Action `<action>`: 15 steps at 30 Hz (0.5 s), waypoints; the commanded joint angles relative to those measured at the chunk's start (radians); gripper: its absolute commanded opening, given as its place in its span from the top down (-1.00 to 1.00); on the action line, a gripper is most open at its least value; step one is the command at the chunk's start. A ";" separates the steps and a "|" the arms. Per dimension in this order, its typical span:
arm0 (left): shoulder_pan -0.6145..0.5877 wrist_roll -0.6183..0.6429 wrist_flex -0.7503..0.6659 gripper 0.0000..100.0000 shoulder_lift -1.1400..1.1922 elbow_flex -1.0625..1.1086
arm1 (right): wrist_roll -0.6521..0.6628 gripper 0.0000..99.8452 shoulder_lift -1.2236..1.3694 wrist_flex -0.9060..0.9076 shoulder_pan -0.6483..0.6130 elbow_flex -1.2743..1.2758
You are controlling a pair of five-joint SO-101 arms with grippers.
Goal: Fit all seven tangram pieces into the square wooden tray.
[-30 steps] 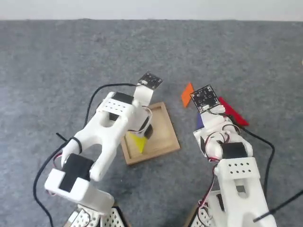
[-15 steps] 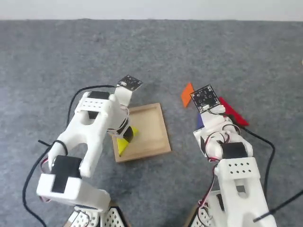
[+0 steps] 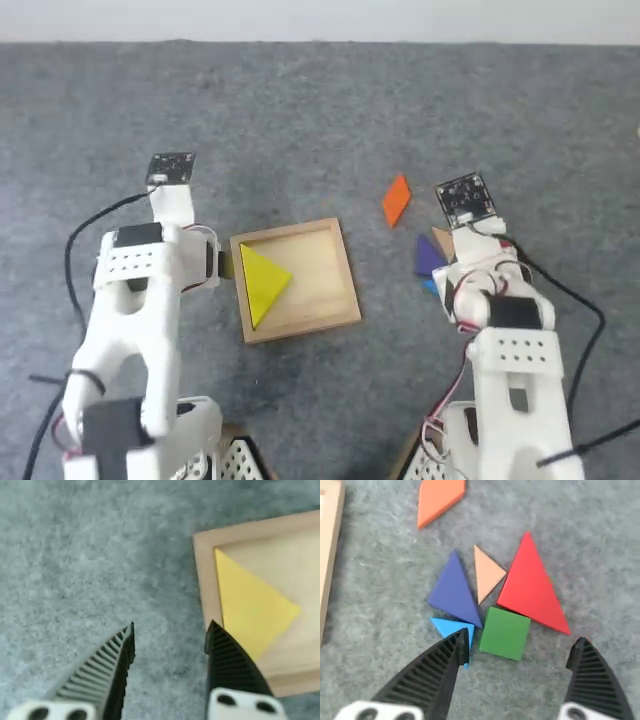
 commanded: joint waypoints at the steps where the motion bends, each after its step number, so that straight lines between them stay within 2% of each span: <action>1: 0.031 0.020 -0.018 0.57 0.101 -0.053 | 0.012 0.36 0.076 0.015 0.015 -0.100; 6: 0.066 0.021 -0.066 0.57 0.308 -0.160 | 0.015 0.36 0.166 0.016 0.015 -0.150; 9: 0.069 0.020 -0.026 0.57 0.393 -0.262 | 0.018 0.36 0.186 0.010 0.015 -0.164; 12: 0.080 0.008 -0.026 0.57 0.419 -0.323 | 0.020 0.36 0.194 0.004 0.016 -0.178; 15: 0.157 -0.048 -0.026 0.57 0.419 -0.340 | 0.043 0.36 0.196 -0.012 0.016 -0.184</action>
